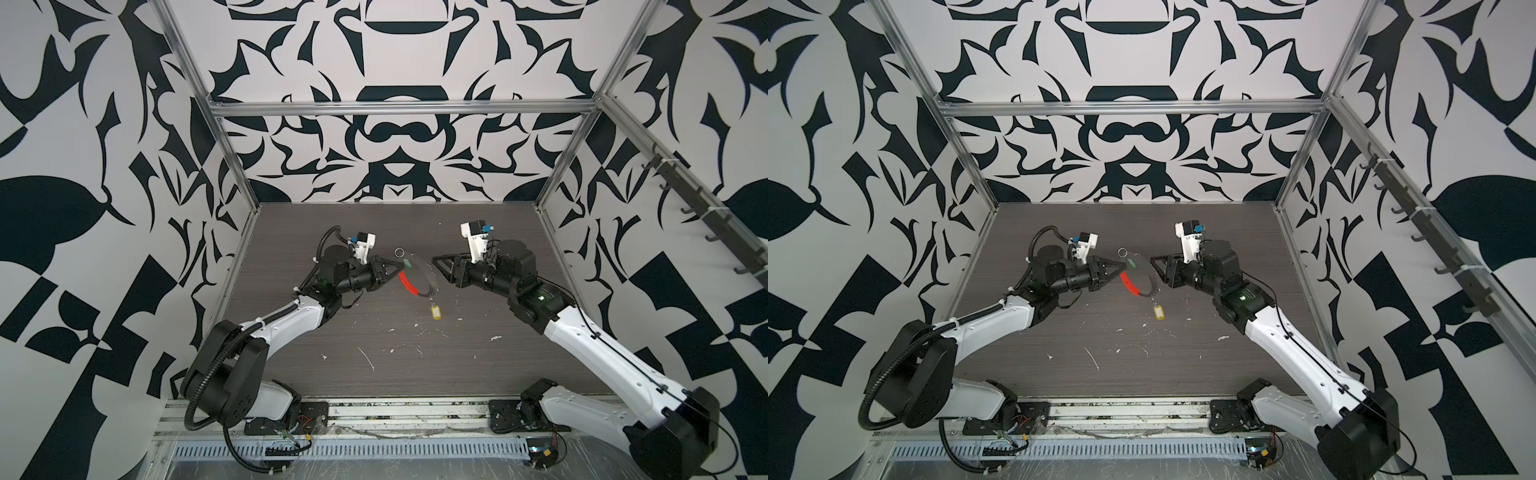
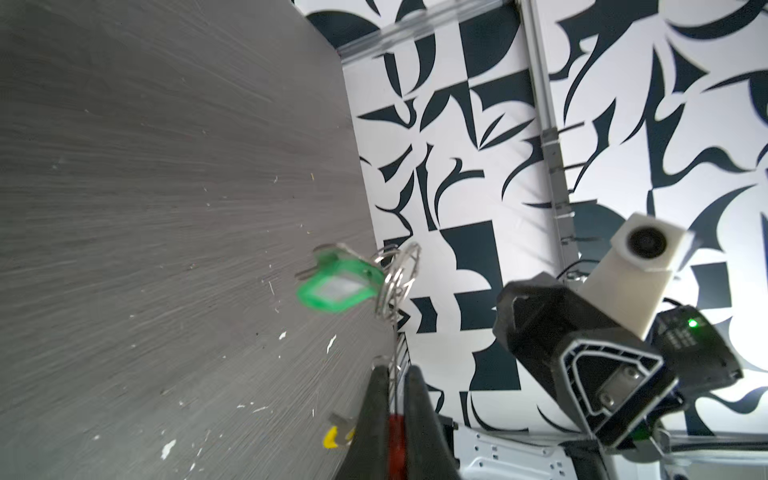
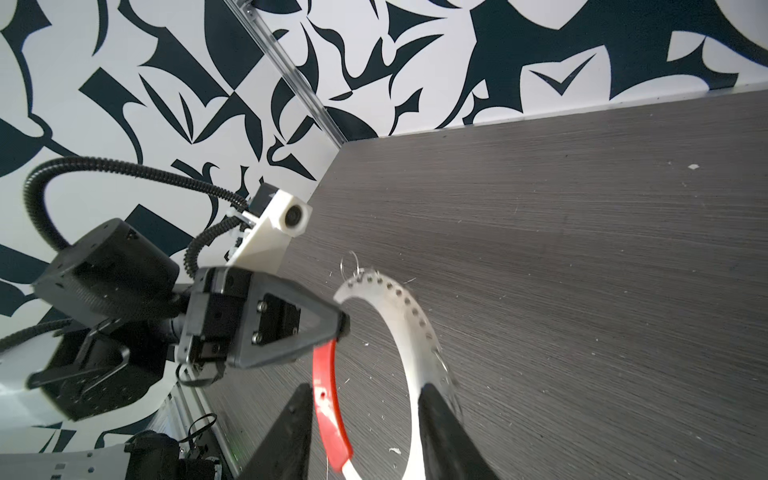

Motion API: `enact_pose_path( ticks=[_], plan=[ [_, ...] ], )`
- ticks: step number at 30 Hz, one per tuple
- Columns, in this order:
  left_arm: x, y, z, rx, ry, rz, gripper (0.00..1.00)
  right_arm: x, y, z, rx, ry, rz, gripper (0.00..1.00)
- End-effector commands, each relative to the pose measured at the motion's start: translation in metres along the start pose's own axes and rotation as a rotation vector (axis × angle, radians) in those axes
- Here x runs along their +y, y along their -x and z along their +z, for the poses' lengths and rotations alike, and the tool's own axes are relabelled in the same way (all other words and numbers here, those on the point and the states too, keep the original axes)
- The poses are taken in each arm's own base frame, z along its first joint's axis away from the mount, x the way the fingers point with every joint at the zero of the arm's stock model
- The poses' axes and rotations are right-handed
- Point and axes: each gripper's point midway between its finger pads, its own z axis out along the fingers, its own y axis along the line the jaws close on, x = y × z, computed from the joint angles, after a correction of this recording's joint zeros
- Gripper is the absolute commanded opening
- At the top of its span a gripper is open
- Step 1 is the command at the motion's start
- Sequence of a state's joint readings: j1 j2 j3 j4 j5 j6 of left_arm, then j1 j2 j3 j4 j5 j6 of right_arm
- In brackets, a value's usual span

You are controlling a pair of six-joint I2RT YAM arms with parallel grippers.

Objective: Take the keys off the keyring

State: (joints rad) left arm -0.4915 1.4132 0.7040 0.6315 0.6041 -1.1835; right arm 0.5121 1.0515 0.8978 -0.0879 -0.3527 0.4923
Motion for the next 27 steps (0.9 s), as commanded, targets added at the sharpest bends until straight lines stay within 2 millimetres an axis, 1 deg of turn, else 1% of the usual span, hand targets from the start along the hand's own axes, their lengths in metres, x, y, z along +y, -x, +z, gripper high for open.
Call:
enact_pose_path(
  ticks=[1,4,7,9,11,15,20,21,22,27],
  plan=[
    [-0.013,0.029,-0.018,-0.120,-0.071,-0.089,0.00,0.008,0.001,-0.011,-0.012,0.022,-0.071,0.46],
    [-0.006,0.038,-0.027,-0.169,-0.048,-0.117,0.00,0.006,-0.006,-0.014,-0.006,0.022,-0.104,0.51],
    [-0.010,0.042,-0.031,-0.191,-0.055,-0.136,0.00,0.003,-0.016,-0.012,0.026,0.030,-0.127,0.51],
    [-0.013,0.044,-0.032,-0.196,-0.054,-0.145,0.00,-0.001,-0.024,-0.006,0.058,0.025,-0.126,0.51],
    [-0.015,0.045,-0.035,-0.206,-0.046,-0.148,0.00,-0.001,-0.030,-0.001,0.087,0.042,-0.124,0.50],
    [-0.023,0.048,-0.040,-0.222,-0.042,-0.136,0.00,0.008,-0.039,0.007,0.120,0.075,-0.152,0.49],
    [-0.024,0.048,-0.040,-0.221,-0.035,-0.137,0.00,0.023,-0.045,0.015,0.138,0.099,-0.223,0.48],
    [-0.025,0.048,-0.040,-0.220,-0.036,-0.138,0.00,0.023,-0.045,0.017,0.135,0.095,-0.229,0.48],
    [-0.037,0.048,-0.045,-0.227,-0.061,-0.122,0.00,0.023,-0.044,0.018,0.132,0.095,-0.233,0.47],
    [-0.038,0.046,-0.046,-0.224,-0.068,-0.131,0.00,0.023,-0.043,0.025,0.137,0.087,-0.251,0.44]
  ],
)
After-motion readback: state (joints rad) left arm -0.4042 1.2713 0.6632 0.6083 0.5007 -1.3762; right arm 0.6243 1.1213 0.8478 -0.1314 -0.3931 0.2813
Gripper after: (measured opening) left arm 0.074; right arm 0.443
